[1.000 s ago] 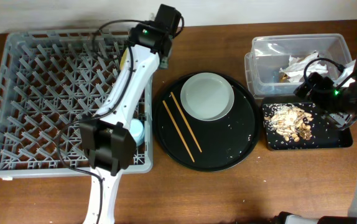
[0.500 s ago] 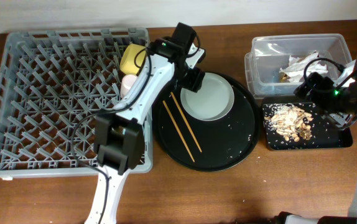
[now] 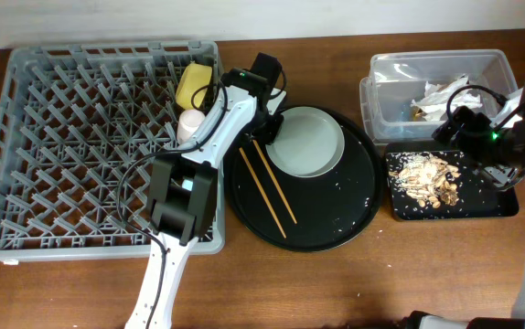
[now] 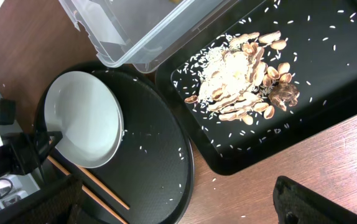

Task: Sort waste into correct bins and load items into the dishwasher rack
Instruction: 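Move the left gripper to the white plate and grasp its rim, then lift the white plate and stand it upright in the rack's back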

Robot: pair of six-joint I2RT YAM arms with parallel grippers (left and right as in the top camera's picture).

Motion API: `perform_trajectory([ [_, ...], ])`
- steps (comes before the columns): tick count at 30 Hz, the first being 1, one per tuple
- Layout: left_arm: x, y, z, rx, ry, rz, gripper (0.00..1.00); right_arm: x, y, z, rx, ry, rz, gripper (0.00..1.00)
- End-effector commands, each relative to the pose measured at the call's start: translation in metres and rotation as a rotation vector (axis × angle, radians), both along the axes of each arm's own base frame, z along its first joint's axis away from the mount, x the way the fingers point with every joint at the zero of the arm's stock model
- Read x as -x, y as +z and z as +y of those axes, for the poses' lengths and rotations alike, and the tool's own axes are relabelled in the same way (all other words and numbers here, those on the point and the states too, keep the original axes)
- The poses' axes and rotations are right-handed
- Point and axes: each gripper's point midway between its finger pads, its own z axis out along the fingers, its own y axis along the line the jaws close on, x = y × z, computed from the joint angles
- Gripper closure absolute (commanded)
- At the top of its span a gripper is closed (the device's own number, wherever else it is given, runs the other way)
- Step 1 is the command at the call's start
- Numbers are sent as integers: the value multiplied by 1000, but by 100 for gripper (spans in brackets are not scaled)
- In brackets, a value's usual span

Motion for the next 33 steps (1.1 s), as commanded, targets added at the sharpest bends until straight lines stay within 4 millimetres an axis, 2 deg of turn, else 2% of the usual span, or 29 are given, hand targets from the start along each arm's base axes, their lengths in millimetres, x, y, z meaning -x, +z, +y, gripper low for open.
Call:
perform_trajectory([
  [1,5,-1,-2,21,-1,23,70,0,-3,0,8,6,10,2],
  [2,5,-1,-3,27,-1,25,76,0,-3,0,8,6,10,2],
  [3,6,0,-5,30,-4,28,91,0,-3,0,8,6,10,2],
  [5,7,0,-6,29,-6,28,99,0,-3,0,8,6,10,2],
  [9,7,3,-6,29,-6,28,99,0,-3,0,8,6,10,1],
  [12,1,23,-11,44,-10,-3,99,0,-3,0,8,6,10,2],
  [15,-9,84,-15,88,18,-77,99,0,-3,0,8,6,10,2],
  [17,-10,115,-15,105,17,-113,99,0,-3,0,8,6,10,2],
  [19,-10,156,-8,97,28,-185,99,0,-3,0,8,6,10,2],
  [20,-11,170,0,69,40,-220,99,0,-3,0,8,6,10,2],
  [21,-10,190,17,7,69,-274,99,0,-3,0,8,6,10,2],
  [23,-7,216,48,-94,155,-347,99,0,-3,0,8,6,10,2],
  [24,-8,240,64,-133,203,-426,99,0,-3,0,8,6,10,2],
  [25,-8,255,71,-132,222,-463,99,0,-3,0,8,6,10,2],
  [26,-8,276,91,-164,306,-529,99,0,-3,0,8,6,10,2],
  [27,-4,311,124,-209,390,-615,99,0,-3,0,8,6,10,2],
  [30,10,365,197,-337,563,-754,99,0,-3,0,8,6,10,2],
  [32,20,387,257,-481,729,-816,99,0,-3,0,8,6,10,2],
  [33,19,387,272,-527,765,-817,99,0,-3,0,8,6,10,2],
])
